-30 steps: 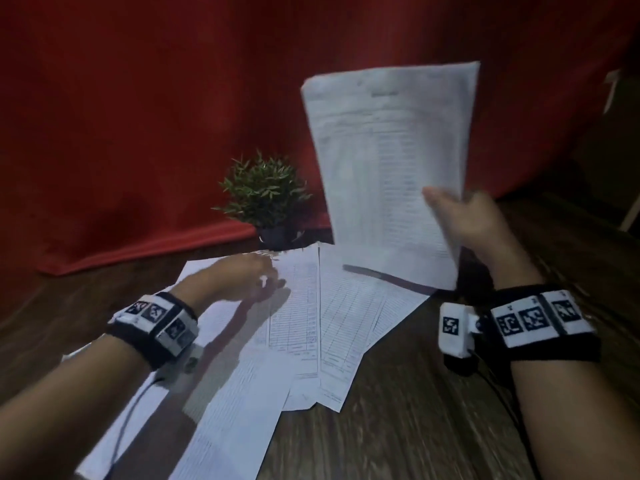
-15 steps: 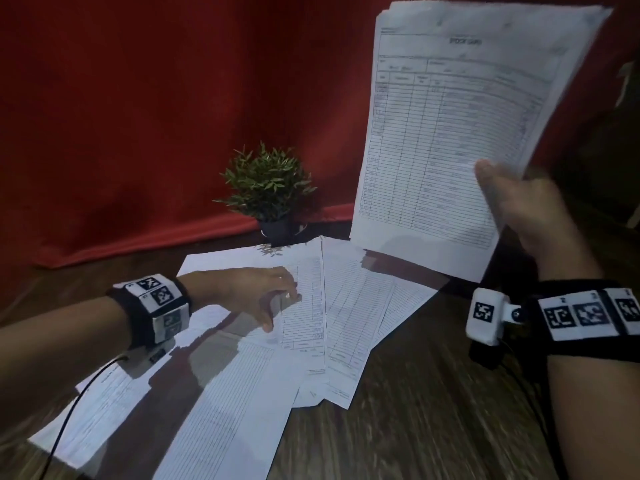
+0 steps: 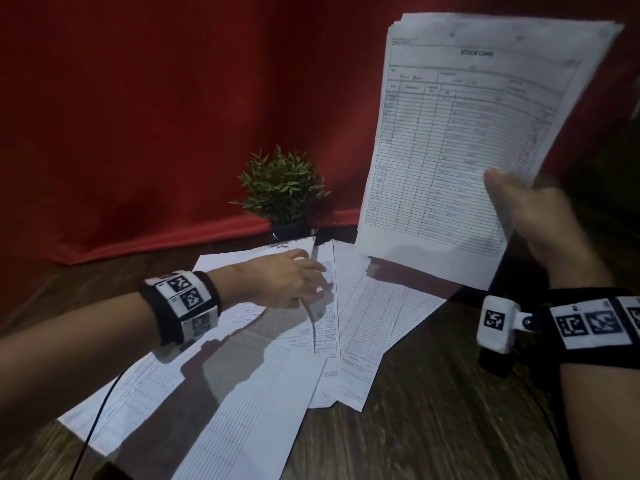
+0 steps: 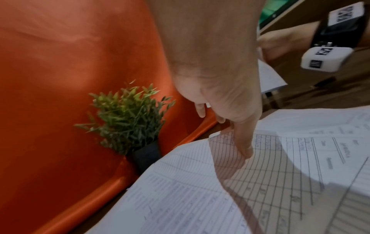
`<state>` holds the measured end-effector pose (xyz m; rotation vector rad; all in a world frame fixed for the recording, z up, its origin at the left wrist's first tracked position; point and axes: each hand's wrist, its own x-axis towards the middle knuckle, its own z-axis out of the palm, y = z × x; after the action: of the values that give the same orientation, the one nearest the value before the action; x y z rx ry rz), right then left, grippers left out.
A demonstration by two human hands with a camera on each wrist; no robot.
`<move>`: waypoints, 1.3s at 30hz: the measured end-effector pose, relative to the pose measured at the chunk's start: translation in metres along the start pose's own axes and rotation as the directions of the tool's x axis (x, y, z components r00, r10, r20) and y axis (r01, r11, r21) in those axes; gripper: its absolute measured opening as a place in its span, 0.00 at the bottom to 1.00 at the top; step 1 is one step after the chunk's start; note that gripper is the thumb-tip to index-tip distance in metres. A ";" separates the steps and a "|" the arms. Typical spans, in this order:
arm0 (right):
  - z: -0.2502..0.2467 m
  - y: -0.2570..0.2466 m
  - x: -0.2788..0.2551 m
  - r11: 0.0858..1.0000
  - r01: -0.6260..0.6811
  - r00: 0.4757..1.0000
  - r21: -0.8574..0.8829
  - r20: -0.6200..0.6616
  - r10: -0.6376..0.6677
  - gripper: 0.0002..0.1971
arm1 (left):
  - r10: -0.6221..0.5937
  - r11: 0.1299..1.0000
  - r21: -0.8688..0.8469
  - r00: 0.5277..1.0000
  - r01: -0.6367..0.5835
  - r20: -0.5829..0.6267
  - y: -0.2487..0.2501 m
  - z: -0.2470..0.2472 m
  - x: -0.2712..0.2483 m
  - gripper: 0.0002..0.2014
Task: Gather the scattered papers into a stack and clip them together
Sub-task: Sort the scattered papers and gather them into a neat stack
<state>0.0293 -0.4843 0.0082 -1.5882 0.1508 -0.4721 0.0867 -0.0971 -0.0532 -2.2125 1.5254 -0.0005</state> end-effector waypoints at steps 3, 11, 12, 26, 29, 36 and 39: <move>0.000 0.002 0.002 1.000 0.006 1.000 -0.012 0.001 -0.006 0.19 | 0.105 0.990 0.086 0.990 -0.113 0.097 0.006 0.001 0.019 0.15; 0.002 0.012 0.012 1.000 -0.004 1.000 0.009 0.000 0.004 0.18 | 0.147 0.984 0.100 0.989 -0.149 0.031 0.005 -0.003 0.036 0.15; 0.002 0.012 0.013 1.000 -0.004 1.000 0.011 0.002 0.004 0.17 | 0.143 0.986 0.088 0.990 -0.143 -0.001 0.005 -0.005 0.035 0.14; 0.001 0.011 0.013 0.996 0.056 0.998 0.068 -0.016 -0.055 0.18 | -0.514 0.836 -0.474 0.699 0.277 -0.497 -0.025 -0.133 -0.008 0.06; -0.001 0.012 0.014 0.995 0.047 0.999 0.091 -0.015 -0.046 0.19 | -0.704 0.627 -0.750 0.563 0.208 -0.432 -0.022 -0.148 -0.013 0.04; 0.002 0.011 0.014 0.989 0.000 0.997 0.150 0.076 -0.011 0.17 | -0.905 0.272 -0.957 0.313 -0.100 -0.290 -0.020 -0.122 0.003 0.03; 0.010 0.013 0.014 0.986 -0.029 0.990 0.164 0.143 0.005 0.16 | -0.960 0.140 -0.968 0.211 -0.206 -0.184 -0.008 -0.106 0.023 0.02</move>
<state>0.0486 -0.4816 -0.0020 -1.4502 0.0160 -0.3471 0.0761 -0.1534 0.0387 -4.2579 0.7957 -1.0777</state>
